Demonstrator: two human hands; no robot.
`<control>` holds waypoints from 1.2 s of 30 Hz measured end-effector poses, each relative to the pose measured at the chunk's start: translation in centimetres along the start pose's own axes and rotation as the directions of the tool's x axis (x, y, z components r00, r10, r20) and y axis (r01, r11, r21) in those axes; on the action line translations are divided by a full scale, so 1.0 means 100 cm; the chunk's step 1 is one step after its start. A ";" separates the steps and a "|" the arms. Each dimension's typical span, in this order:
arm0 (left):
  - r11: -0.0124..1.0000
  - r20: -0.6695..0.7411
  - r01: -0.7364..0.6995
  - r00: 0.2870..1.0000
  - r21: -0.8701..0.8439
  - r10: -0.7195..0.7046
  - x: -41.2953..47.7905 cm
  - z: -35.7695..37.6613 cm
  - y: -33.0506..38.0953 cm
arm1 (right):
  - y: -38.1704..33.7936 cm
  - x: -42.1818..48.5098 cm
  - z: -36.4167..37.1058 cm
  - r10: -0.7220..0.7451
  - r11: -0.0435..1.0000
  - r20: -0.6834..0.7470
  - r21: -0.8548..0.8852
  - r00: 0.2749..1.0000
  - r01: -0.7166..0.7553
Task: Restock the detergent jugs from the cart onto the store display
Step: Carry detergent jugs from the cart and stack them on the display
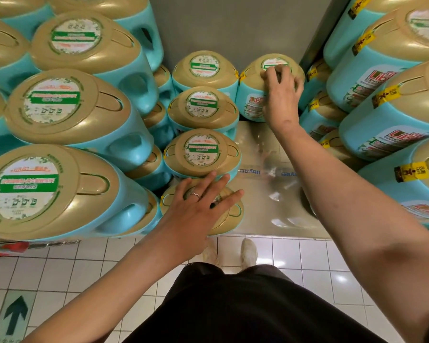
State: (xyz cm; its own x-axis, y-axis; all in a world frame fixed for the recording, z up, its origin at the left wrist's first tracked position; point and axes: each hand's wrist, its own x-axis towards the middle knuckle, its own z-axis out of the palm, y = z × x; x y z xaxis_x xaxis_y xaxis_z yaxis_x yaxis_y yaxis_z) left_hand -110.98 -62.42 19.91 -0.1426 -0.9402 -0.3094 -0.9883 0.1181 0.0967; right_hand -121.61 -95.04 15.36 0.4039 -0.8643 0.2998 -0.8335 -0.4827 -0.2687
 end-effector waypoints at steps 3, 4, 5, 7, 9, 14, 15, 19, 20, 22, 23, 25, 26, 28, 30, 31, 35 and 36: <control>1.000 -0.013 -0.008 1.000 -0.015 0.008 0.000 0.002 -0.003 | 0.004 -0.009 -0.005 0.030 0.997 -0.036 0.077 0.999 -0.027; 1.000 -0.008 -0.012 1.000 -0.018 0.012 0.000 0.003 -0.005 | 0.005 -0.014 -0.009 0.059 0.993 -0.057 0.109 0.997 -0.052; 0.999 0.004 -0.017 1.000 -0.031 0.017 0.000 0.003 -0.007 | 0.004 -0.020 -0.014 0.095 0.984 -0.075 0.155 0.993 -0.083; 0.995 0.018 -0.021 1.000 -0.100 0.023 0.000 0.002 -0.008 | 0.000 -0.040 -0.026 0.166 0.954 -0.077 0.263 0.983 -0.141; 0.980 -0.109 -0.002 0.994 -0.198 -0.020 0.000 -0.001 -0.002 | -0.004 -0.071 -0.039 0.166 0.932 -0.053 0.335 0.985 -0.139; 0.880 -0.450 0.152 0.812 -0.450 -0.371 -0.006 -0.003 0.031 | -0.004 -0.156 -0.075 0.110 0.852 0.042 0.511 0.993 -0.116; 0.858 -0.457 0.166 0.788 -0.486 -0.412 -0.008 -0.003 0.037 | -0.002 -0.170 -0.083 0.108 0.831 0.047 0.544 0.993 -0.116; 0.727 -0.467 0.072 0.722 -0.683 -0.511 -0.025 -0.003 0.064 | 0.011 -0.217 -0.117 0.092 0.730 0.097 0.670 0.991 -0.133; 0.712 -0.485 0.043 0.703 -0.701 -0.520 -0.030 -0.003 0.073 | 0.015 -0.227 -0.125 0.077 0.708 0.124 0.692 0.989 -0.142; 0.688 -0.509 0.019 0.658 -0.726 -0.555 -0.040 -0.003 0.095 | 0.025 -0.246 -0.142 0.036 0.662 0.158 0.736 0.987 -0.142; 0.678 -0.515 0.018 0.637 -0.735 -0.574 -0.045 -0.002 0.107 | 0.031 -0.256 -0.149 0.010 0.642 0.168 0.755 0.986 -0.135; 0.640 -0.496 0.033 0.602 -0.768 -0.626 -0.054 0.005 0.134 | 0.045 -0.277 -0.160 -0.039 0.608 0.203 0.782 0.978 -0.138; 0.595 -0.469 0.030 0.583 -0.803 -0.664 -0.059 0.010 0.149 | 0.053 -0.288 -0.165 -0.062 0.590 0.229 0.794 0.972 -0.149; 0.472 -0.402 -0.007 0.535 -0.882 -0.743 -0.069 0.020 0.181 | 0.069 -0.309 -0.173 -0.120 0.555 0.282 0.814 0.952 -0.171; 0.364 -0.321 -0.014 0.501 -0.931 -0.804 -0.080 0.033 0.213 | 0.085 -0.330 -0.179 -0.198 0.551 0.342 0.814 0.918 -0.185; 0.302 -0.269 -0.013 0.494 -0.953 -0.827 -0.088 0.041 0.229 | 0.093 -0.341 -0.181 -0.237 0.558 0.375 0.807 0.896 -0.191; 0.046 -0.083 -0.097 0.417 -0.994 -0.905 -0.136 0.066 0.288 | 0.107 -0.380 -0.192 -0.314 0.547 0.473 0.799 0.823 -0.250; 0.008 -0.049 -0.106 0.387 -0.994 -0.921 -0.149 0.072 0.299 | 0.106 -0.389 -0.193 -0.341 0.551 0.491 0.795 0.802 -0.253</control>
State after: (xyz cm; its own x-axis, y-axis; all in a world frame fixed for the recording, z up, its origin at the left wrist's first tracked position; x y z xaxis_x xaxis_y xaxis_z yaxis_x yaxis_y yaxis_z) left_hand -138.81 -42.55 20.56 0.8577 -0.4878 -0.1624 0.0608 -0.2175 0.9742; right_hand -153.49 -63.82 18.53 0.7928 -0.5982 -0.1173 -0.2616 -0.1600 -0.9518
